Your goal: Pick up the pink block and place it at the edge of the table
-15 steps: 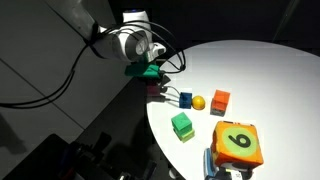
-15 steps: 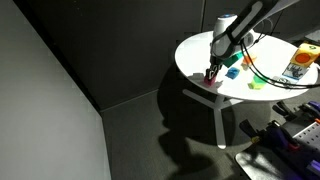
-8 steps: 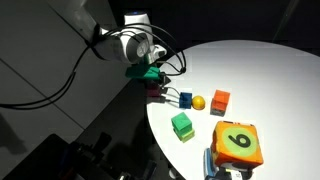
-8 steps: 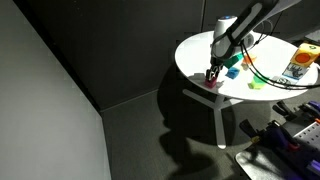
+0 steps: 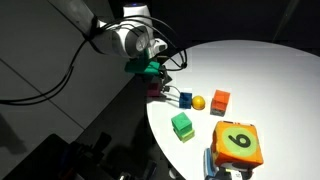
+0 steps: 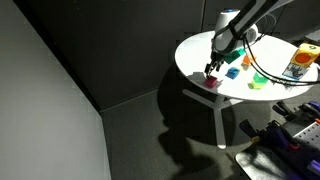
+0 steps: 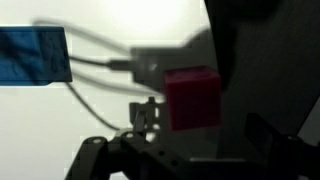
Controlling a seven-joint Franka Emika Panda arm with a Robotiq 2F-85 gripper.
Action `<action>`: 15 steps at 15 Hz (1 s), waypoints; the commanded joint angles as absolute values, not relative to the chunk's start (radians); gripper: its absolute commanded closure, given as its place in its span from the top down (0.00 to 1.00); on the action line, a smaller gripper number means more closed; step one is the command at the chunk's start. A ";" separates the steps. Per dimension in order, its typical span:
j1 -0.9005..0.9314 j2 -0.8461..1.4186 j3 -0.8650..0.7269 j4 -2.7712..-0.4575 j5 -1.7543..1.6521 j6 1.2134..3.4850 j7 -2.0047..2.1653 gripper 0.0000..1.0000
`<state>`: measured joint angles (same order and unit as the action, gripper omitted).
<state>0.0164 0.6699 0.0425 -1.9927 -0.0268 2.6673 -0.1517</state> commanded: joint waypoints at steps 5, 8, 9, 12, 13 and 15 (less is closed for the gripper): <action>-0.012 0.515 0.044 -2.094 -0.007 2.658 -0.121 1.00; 0.008 0.452 0.014 -2.139 -0.034 2.635 -0.096 1.00; 0.012 0.431 0.007 -2.157 -0.042 2.628 -0.094 1.00; 0.024 0.351 -0.012 -2.219 -0.073 2.590 -0.093 1.00; 0.027 0.326 -0.016 -2.235 -0.086 2.574 -0.091 1.00; 0.025 0.277 -0.015 -2.268 -0.102 2.537 -0.094 1.00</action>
<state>0.0124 0.3777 -0.0022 -2.1930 -0.0611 2.5863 -0.1240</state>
